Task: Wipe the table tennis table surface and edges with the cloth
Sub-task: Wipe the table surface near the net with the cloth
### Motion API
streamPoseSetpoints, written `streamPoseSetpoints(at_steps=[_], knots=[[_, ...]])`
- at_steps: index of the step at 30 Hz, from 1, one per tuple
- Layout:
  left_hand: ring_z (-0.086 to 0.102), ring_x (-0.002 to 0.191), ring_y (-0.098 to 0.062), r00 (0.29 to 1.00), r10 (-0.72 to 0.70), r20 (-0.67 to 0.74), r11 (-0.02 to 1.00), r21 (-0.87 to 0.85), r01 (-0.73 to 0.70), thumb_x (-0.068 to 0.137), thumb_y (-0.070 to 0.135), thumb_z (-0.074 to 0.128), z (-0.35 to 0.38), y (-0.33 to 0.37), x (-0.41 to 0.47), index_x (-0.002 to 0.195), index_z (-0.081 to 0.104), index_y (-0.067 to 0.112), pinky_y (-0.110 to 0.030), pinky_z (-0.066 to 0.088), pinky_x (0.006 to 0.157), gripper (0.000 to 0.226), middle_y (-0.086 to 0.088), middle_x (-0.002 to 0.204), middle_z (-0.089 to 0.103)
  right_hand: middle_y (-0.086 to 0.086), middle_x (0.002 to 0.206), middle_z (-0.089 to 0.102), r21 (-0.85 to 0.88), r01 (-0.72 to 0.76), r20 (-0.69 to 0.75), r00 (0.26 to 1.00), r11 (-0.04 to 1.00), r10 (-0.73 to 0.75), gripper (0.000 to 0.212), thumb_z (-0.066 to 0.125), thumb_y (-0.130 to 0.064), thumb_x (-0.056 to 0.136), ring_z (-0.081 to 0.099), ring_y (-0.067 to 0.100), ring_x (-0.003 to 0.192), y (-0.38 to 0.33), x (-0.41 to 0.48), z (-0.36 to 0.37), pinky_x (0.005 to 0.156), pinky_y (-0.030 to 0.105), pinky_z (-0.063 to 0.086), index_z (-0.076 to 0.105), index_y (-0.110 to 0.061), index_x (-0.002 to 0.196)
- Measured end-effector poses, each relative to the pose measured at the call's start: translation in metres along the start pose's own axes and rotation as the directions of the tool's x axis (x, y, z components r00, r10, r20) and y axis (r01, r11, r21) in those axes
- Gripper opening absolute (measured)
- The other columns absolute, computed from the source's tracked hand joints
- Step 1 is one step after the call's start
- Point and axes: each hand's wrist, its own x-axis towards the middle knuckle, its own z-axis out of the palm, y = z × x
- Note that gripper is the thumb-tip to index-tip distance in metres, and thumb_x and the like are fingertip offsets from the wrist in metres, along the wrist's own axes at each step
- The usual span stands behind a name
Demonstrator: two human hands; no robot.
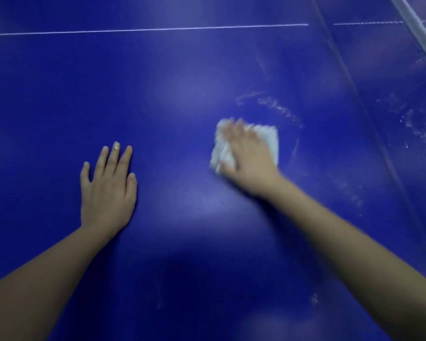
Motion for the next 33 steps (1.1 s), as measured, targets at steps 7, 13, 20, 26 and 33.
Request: streamPoseSetpoints(at_steps=[7, 13, 20, 26, 33], knots=[[0.018, 0.143, -0.020, 1.000, -0.009, -0.002, 1.000, 0.014, 0.009, 0.091, 0.037, 0.015, 0.002, -0.003, 0.001, 0.147, 0.028, 0.014, -0.050, 0.013, 0.113, 0.061, -0.007, 0.154, 0.026, 0.013, 0.152, 0.031, 0.059, 0.505, 0.143, 0.849, 0.861, -0.508, 0.071, 0.052, -0.041, 0.089, 0.028, 0.028, 0.140, -0.039, -0.011, 0.013, 0.114, 0.035, 0.007, 0.026, -0.009, 0.147], [0.021, 0.142, -0.019, 1.000, -0.004, -0.017, 1.000, 0.002, 0.004, 0.092, 0.035, 0.018, 0.003, -0.003, 0.001, 0.145, 0.032, 0.014, -0.050, 0.015, 0.111, 0.059, -0.007, 0.152, 0.028, 0.013, 0.134, 0.049, -0.056, -0.116, -0.101, 0.989, 0.992, 0.110, 0.067, 0.021, -0.049, 0.086, 0.046, 0.029, 0.121, 0.096, 0.134, -0.032, 0.100, 0.035, 0.029, 0.041, -0.008, 0.136], [0.021, 0.141, -0.019, 1.000, 0.005, -0.026, 1.000, -0.020, -0.006, 0.093, 0.034, 0.019, 0.006, -0.005, 0.002, 0.145, 0.031, 0.014, -0.052, 0.018, 0.109, 0.057, -0.006, 0.151, 0.029, 0.020, 0.144, 0.036, -0.003, -0.456, -0.221, 0.869, 0.890, 0.444, 0.067, 0.033, -0.044, 0.091, 0.033, 0.033, 0.133, 0.067, 0.151, -0.012, 0.109, 0.040, 0.021, 0.028, 0.000, 0.142], [0.017, 0.142, -0.015, 1.000, -0.018, 0.017, 1.000, 0.001, 0.018, 0.093, 0.037, 0.018, 0.013, -0.013, 0.004, 0.147, 0.027, 0.018, -0.054, 0.019, 0.109, 0.058, -0.003, 0.153, 0.027, 0.008, 0.156, 0.021, -0.021, 0.233, 0.001, 0.972, 0.972, -0.233, 0.065, 0.039, -0.042, 0.096, 0.016, 0.021, 0.144, 0.003, 0.169, 0.000, 0.114, 0.032, 0.002, 0.017, -0.012, 0.150], [0.019, 0.141, -0.012, 0.999, -0.030, -0.014, 0.999, -0.010, 0.030, 0.091, 0.035, 0.020, 0.018, -0.015, 0.005, 0.145, 0.031, 0.019, -0.054, 0.020, 0.108, 0.057, -0.001, 0.152, 0.029, 0.016, 0.142, 0.041, 0.011, -0.252, -0.149, 0.956, 0.968, 0.251, 0.057, 0.039, -0.041, 0.095, 0.039, 0.030, 0.129, 0.136, 0.239, -0.045, 0.107, 0.037, 0.027, 0.034, -0.006, 0.140]])
